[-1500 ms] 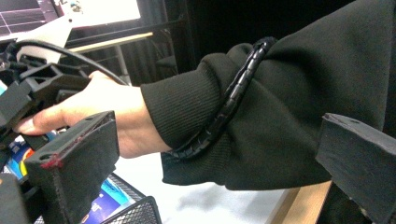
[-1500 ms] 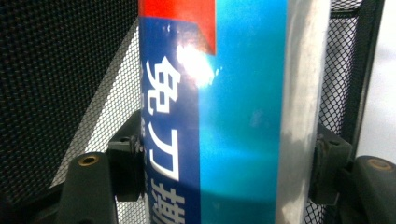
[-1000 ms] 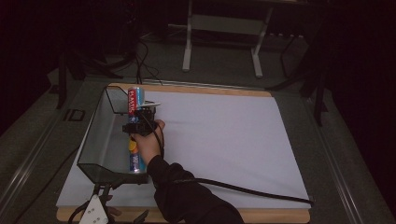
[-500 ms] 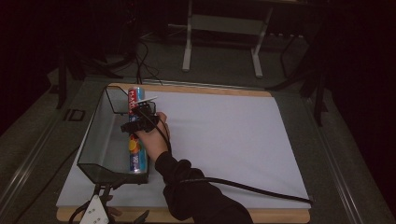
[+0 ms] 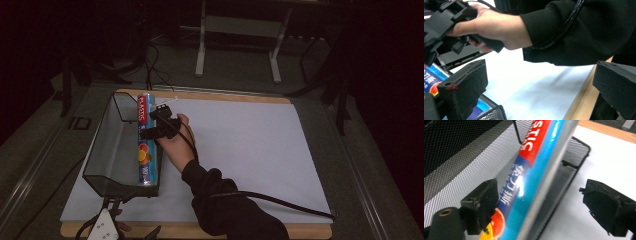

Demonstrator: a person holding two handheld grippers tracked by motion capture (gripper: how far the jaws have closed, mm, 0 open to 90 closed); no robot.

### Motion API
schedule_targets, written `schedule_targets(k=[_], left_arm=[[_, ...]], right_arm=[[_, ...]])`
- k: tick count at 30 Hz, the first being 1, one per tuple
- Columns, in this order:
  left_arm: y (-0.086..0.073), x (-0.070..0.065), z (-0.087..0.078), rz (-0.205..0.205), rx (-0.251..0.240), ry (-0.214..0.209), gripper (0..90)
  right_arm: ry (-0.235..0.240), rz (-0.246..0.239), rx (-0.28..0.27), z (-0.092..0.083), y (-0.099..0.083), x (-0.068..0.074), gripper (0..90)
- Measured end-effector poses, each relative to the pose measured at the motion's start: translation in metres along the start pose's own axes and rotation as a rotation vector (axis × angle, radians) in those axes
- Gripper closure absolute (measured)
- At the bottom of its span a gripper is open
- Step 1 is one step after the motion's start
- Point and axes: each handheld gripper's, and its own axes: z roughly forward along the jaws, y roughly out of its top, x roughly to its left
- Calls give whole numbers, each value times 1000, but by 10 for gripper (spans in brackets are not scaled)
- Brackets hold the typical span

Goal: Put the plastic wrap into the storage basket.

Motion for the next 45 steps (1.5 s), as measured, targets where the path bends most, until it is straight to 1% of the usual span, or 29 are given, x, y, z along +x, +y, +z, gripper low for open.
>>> schedule_targets(k=[2,3,7,8,9,10,14,15,16,17,19,20,21,22,24,26,27,29,31,32,33,36,37,39,40,41,42,44,45], left_arm=[[0,0,0,0,0,-1,6],[0,0,1,-3,-1,-4,6],[0,0,1,-1,1,-9,6],[0,0,1,-1,1,-9,6],[0,0,1,-4,-5,-21,6],[0,-1,1,-2,-6,-24,6],[1,-1,2,1,-10,-32,6],[1,-2,2,3,-10,-40,6],[1,-2,2,4,-16,-46,6],[1,-2,2,5,-18,-46,6],[1,-2,1,4,-21,-53,6],[1,-2,1,4,-21,-53,6],[1,-2,2,6,-21,-58,6],[1,-2,2,6,-22,-59,6],[1,-3,1,5,-28,-63,6],[1,-3,1,5,-28,-63,6],[1,-3,2,5,-27,-67,6],[1,-3,2,5,-23,-68,6],[1,-3,2,7,-22,-69,6],[1,-3,2,7,-22,-69,6],[1,-3,3,5,-22,-71,6],[1,-3,3,7,-19,-72,6],[1,-4,3,5,-19,-72,6],[1,-4,3,6,-18,-72,6],[1,-4,3,6,-18,-73,6],[1,-4,3,6,-18,-73,6],[1,-4,3,7,-17,-72,6],[1,-4,3,7,-18,-73,6],[1,-4,3,7,-18,-73,6]], right_arm=[[0,0,0,0,0,0,129],[2,-5,-7,-7,-2,-7,130],[8,-31,-22,-16,-7,-16,130],[8,-31,-22,-16,-7,-16,130],[4,-49,-30,-21,-11,-19,130],[11,-55,-40,-23,-13,-21,129],[10,-64,-47,-27,-17,-25,130],[20,-66,-49,-29,-19,-27,128],[16,-79,-58,-32,-24,-32,129],[30,-79,-70,-35,-27,-35,126],[33,-73,-84,-39,-31,-39,127],[33,-73,-84,-39,-31,-39,127],[42,-70,-90,-41,-33,-42,126],[61,-57,-104,-46,-39,-50,123],[74,-58,-114,-51,-44,-56,123],[76,-57,-112,-53,-47,-58,123],[79,-67,-119,-57,-53,-63,123],[75,-75,-119,-60,-60,-67,123],[85,-79,-123,-63,-67,-71,123],[85,-79,-123,-63,-67,-71,123],[83,-87,-121,-66,-74,-75,123],[91,-95,-128,-72,-85,-80,123],[98,-94,-135,-74,-88,-82,123],[92,-95,-147,-78,-95,-85,124],[92,-95,-147,-78,-95,-85,124],[107,-84,-158,-83,-101,-89,124],[111,-78,-164,-86,-105,-91,124],[120,-68,-160,-90,-112,-96,124],[120,-68,-160,-90,-112,-96,124]])
